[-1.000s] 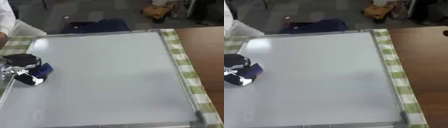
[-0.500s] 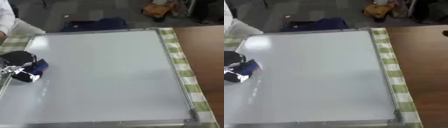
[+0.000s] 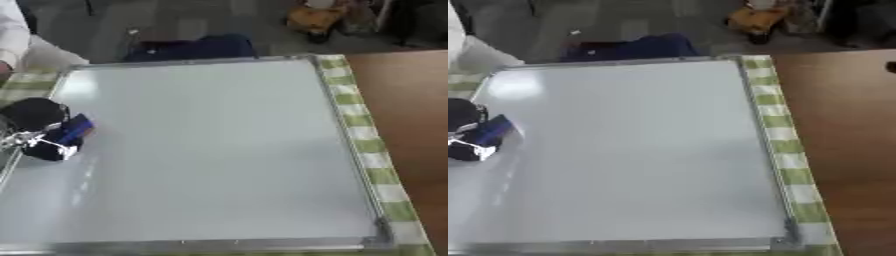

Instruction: Wipe the whiteboard clean with a brush.

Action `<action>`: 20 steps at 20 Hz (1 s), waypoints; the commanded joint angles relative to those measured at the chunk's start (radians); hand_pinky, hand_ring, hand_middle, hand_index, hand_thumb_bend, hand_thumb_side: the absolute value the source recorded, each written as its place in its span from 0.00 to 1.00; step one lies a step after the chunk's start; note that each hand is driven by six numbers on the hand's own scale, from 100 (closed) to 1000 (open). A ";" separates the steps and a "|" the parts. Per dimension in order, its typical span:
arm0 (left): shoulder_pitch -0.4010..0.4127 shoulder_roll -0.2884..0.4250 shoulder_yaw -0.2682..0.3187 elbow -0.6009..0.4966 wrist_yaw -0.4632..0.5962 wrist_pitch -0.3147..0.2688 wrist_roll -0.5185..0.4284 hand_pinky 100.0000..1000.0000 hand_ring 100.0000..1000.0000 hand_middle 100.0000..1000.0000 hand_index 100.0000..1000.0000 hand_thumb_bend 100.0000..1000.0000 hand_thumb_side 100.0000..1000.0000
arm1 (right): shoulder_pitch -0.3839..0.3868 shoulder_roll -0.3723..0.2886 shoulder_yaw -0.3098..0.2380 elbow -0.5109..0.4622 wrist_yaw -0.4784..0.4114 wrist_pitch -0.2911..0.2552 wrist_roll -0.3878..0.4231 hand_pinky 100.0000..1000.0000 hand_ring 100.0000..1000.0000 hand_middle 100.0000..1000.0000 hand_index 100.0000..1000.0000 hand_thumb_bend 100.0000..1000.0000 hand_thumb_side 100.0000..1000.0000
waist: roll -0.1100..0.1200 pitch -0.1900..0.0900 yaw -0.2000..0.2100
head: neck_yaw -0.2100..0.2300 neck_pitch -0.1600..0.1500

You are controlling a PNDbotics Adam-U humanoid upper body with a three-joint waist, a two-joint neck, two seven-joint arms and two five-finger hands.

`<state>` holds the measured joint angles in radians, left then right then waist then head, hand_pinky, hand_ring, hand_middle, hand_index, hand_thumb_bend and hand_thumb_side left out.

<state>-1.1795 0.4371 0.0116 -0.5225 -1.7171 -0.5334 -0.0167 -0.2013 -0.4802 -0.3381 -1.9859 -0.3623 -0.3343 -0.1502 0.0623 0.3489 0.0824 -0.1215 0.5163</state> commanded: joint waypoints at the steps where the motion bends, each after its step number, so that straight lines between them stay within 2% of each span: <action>1: -0.005 0.026 0.006 0.015 -0.022 0.001 0.011 0.68 0.37 0.15 0.06 0.08 0.53 | -0.005 -0.018 -0.008 -0.014 0.002 -0.001 0.005 0.66 0.54 0.42 0.49 0.00 1.00 | -0.005 -0.015 0.000 | 0.002 -0.011; 4: -0.007 0.025 0.009 0.018 -0.010 -0.014 0.005 0.68 0.37 0.15 0.07 0.07 0.53 | -0.005 -0.018 -0.008 -0.014 0.001 0.000 0.005 0.66 0.54 0.42 0.49 0.00 1.00 | -0.006 -0.016 0.001 | 0.001 -0.011; 10: -0.009 0.028 0.012 0.015 -0.013 -0.006 0.006 0.67 0.36 0.14 0.07 0.08 0.53 | -0.006 -0.018 -0.008 -0.014 -0.001 -0.001 0.005 0.66 0.54 0.42 0.49 0.00 1.00 | -0.006 -0.018 -0.002 | 0.001 -0.017; 16: -0.005 0.017 0.011 0.017 0.061 -0.093 -0.057 0.66 0.35 0.12 0.07 0.07 0.53 | -0.006 -0.017 -0.009 -0.014 -0.004 0.002 0.003 0.66 0.54 0.42 0.49 0.00 1.00 | -0.005 -0.022 -0.004 | -0.001 -0.020; 20: -0.002 0.011 -0.010 -0.011 0.109 -0.145 -0.104 0.66 0.35 0.12 0.07 0.07 0.53 | -0.005 -0.015 -0.010 -0.014 -0.004 0.004 0.002 0.66 0.54 0.42 0.49 0.00 1.00 | -0.005 -0.023 -0.006 | -0.003 -0.020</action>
<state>-1.1784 0.4407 0.0140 -0.5261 -1.6229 -0.6589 -0.1046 -0.2019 -0.4793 -0.3381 -1.9859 -0.3629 -0.3317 -0.1483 0.0623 0.3456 0.0790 -0.1227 0.5071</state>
